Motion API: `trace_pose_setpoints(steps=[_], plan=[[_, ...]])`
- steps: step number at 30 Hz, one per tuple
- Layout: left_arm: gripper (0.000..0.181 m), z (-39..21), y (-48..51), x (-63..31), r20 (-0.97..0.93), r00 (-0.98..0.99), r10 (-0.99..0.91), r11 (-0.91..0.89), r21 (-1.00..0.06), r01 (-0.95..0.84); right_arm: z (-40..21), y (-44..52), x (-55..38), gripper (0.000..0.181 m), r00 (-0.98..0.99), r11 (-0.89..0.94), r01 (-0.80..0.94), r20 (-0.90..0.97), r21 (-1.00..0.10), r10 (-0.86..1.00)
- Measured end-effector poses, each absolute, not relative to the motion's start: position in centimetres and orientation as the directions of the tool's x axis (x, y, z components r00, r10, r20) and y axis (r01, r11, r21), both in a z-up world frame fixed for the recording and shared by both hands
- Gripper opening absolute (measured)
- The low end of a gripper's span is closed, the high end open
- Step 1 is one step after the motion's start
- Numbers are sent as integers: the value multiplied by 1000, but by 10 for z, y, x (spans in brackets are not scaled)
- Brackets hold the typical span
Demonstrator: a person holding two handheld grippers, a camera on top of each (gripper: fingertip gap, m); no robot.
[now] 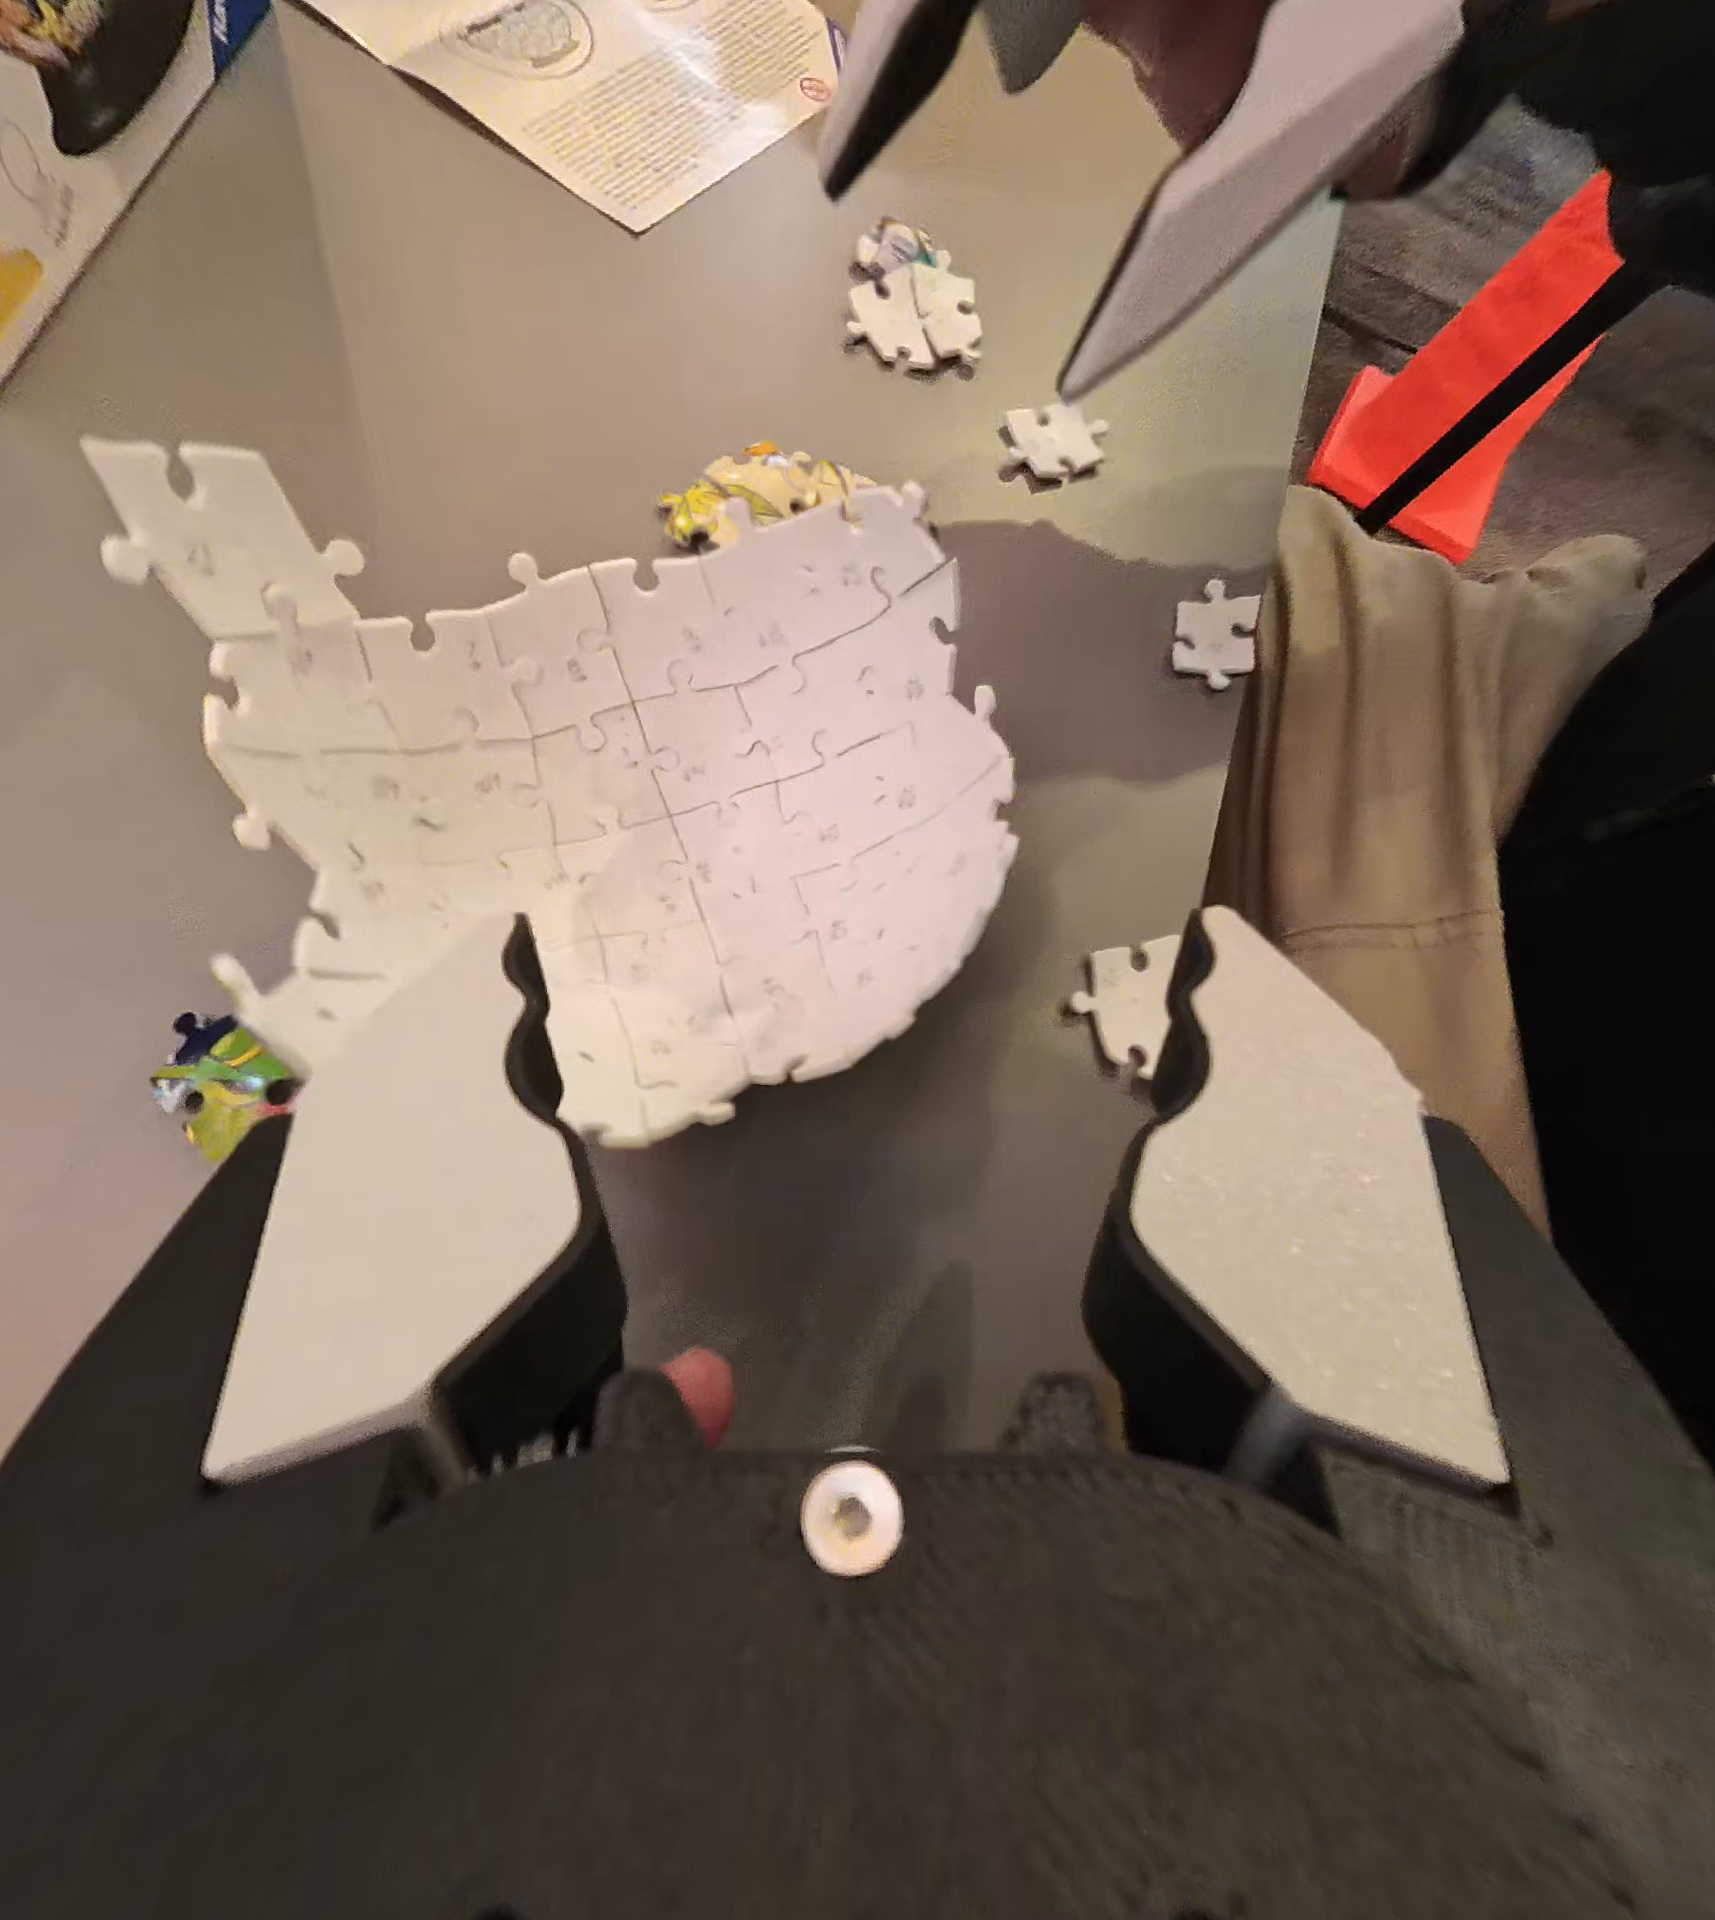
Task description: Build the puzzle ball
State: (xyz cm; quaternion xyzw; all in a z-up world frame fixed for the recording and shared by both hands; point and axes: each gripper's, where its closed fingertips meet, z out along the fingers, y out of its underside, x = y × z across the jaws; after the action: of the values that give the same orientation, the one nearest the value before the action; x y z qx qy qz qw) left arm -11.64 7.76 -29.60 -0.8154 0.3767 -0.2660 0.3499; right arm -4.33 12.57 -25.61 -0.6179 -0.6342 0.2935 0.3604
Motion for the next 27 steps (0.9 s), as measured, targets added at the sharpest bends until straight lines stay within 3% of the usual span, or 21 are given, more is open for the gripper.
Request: trace_pose_setpoints(steps=[5, 10, 16, 27], plan=[[108, -280, 77, -120, 151, 564, -812, -429, -809, -401, -261, 151, -20, 50, 164, -104, 581, -9, -807, 986], [103, -259, 88, -132, 116, 599, -793, -385, -856, -344, -282, 167, -7, 47, 220, -133, 655, 20, -744, 975], [99, -245, 125, -170, 83, 736, -672, -412, -867, -279, -279, 179, -3, 43, 265, -166, 627, 8, -761, 964], [39, -295, 170, -171, 131, 789, -601, -641, -668, -377, -277, 177, -4, 41, 279, -182, 593, -12, -784, 960]])
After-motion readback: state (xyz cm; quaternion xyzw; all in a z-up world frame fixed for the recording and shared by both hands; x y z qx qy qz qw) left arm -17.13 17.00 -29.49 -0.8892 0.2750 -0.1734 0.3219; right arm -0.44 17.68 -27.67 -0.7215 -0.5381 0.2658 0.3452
